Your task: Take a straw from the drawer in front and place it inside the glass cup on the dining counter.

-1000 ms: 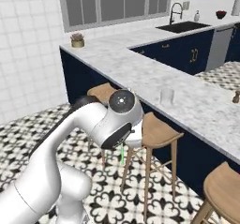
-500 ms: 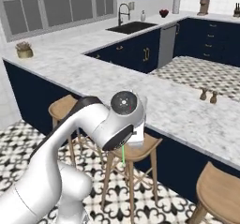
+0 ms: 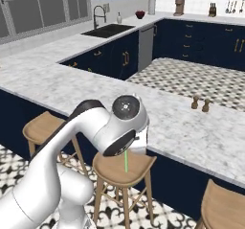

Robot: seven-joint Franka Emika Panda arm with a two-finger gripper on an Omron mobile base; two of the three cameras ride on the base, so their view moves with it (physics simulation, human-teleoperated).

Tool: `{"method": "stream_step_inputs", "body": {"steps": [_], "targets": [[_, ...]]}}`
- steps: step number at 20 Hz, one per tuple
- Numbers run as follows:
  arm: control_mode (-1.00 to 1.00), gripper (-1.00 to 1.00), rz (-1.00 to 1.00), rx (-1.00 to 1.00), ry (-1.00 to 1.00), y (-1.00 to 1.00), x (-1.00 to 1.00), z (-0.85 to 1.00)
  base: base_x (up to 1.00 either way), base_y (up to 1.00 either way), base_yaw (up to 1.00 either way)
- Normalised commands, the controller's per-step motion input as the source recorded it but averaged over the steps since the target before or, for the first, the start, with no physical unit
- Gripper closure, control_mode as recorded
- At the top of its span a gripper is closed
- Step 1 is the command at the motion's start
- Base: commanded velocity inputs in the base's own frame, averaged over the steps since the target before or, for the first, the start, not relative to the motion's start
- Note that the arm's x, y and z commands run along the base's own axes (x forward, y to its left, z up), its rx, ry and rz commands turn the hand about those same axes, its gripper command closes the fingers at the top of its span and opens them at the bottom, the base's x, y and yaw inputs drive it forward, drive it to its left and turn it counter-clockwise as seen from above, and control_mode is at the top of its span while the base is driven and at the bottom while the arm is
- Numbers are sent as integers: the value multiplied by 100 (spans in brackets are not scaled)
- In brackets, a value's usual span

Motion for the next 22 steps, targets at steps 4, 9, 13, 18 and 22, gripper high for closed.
{"method": "stream_step_inputs", "body": {"steps": [4,9,13,18,22], "targets": [[100,100,0,0,0,0,0,0,66,-22,-1],[100,100,0,0,0,0,0,0,94,0,0],[100,100,0,0,0,0,0,0,100,10,-1],[100,100,0,0,0,0,0,0,100,49,-19],[100,100,0,0,0,0,0,0,94,74,-28]]}}
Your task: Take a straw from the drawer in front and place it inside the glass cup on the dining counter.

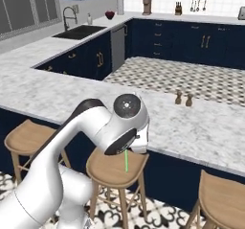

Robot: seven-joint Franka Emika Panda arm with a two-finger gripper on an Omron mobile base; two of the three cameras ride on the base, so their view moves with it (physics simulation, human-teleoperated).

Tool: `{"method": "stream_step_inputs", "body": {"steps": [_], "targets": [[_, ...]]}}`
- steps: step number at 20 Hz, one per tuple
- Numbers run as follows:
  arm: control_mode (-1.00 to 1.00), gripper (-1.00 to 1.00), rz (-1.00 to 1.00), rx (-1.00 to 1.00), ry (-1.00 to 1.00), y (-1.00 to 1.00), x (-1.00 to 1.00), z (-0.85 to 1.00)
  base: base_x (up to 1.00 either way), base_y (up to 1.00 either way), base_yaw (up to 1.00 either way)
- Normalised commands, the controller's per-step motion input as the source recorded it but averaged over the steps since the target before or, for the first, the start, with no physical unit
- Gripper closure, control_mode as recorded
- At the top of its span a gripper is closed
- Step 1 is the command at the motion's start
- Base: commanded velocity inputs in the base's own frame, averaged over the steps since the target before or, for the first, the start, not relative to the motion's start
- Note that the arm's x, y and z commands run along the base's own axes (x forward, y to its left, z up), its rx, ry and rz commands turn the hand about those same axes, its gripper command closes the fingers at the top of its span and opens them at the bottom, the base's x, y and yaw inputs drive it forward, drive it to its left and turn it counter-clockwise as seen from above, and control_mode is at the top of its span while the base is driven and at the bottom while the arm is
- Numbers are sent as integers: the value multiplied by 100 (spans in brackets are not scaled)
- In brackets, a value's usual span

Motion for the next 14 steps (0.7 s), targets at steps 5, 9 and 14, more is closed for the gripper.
{"method": "stream_step_inputs", "body": {"steps": [5,9,14], "targets": [[100,100,0,0,0,0,0,0,79,83,-21],[100,100,0,0,0,0,0,0,50,75,-4],[-100,100,3,2,-13,76,41,8,0,0,0]]}}
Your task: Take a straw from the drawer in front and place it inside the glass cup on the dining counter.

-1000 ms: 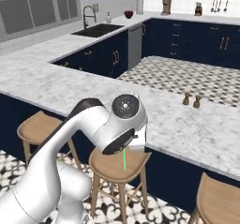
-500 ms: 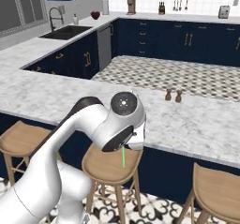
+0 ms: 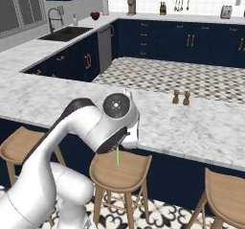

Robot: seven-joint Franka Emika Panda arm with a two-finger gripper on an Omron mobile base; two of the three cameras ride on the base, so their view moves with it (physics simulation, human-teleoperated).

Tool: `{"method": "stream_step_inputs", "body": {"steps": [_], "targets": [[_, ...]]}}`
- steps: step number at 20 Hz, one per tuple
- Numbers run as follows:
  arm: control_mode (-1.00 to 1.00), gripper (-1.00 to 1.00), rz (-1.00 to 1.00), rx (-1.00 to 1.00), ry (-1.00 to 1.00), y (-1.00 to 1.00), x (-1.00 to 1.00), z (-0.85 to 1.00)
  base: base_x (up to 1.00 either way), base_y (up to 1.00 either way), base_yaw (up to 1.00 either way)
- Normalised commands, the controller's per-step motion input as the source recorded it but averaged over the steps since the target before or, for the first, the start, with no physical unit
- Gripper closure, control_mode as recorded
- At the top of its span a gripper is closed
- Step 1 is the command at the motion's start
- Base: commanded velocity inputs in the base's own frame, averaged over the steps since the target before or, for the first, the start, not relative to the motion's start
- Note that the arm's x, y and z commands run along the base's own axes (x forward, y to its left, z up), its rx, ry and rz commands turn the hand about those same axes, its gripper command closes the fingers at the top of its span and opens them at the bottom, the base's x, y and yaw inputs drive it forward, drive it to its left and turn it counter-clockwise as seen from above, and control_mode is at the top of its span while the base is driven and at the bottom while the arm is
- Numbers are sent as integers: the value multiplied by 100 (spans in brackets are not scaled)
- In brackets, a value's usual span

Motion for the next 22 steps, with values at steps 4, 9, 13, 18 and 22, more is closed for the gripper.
{"method": "stream_step_inputs", "body": {"steps": [4,9,13,18,22], "targets": [[-100,100,8,8,-16,53,55,22,0,0,0],[-100,100,4,10,-19,14,55,25,0,0,0],[-100,100,5,8,-22,3,51,35,0,0,0],[-100,100,4,3,-18,0,32,37,0,0,0],[-100,100,11,5,-17,0,29,5,0,0,0]]}}
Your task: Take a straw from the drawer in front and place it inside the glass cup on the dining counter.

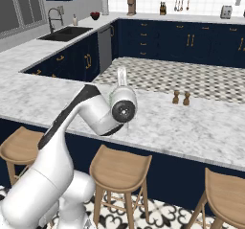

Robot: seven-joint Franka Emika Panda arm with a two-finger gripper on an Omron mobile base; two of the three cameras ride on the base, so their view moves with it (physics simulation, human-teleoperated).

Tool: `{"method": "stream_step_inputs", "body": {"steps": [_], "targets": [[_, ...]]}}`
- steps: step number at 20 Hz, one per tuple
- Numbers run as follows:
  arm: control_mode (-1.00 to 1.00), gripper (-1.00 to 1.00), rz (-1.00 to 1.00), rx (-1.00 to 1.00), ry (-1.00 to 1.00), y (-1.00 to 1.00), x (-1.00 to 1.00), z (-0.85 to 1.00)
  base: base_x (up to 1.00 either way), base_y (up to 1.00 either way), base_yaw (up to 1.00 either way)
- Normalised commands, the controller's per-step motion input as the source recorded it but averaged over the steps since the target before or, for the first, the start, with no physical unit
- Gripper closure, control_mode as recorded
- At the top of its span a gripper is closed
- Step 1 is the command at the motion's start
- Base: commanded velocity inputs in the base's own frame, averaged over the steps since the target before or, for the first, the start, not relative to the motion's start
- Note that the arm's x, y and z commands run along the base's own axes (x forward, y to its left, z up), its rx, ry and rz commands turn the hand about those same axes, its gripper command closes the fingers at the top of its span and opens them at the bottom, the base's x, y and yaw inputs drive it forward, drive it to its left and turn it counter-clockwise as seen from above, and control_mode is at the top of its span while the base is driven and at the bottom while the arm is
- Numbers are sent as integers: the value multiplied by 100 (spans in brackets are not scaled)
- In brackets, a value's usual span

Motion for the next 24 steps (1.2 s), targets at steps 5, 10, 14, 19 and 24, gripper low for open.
{"method": "stream_step_inputs", "body": {"steps": [5,10,14,19,24], "targets": [[-100,100,23,7,-16,-3,24,-2,0,0,0],[-100,100,22,10,-2,0,31,2,0,0,0],[-100,100,19,8,2,0,34,0,0,0,0],[-100,100,15,3,0,-2,33,-1,0,0,0],[-100,100,9,0,0,0,31,-20,0,0,0]]}}
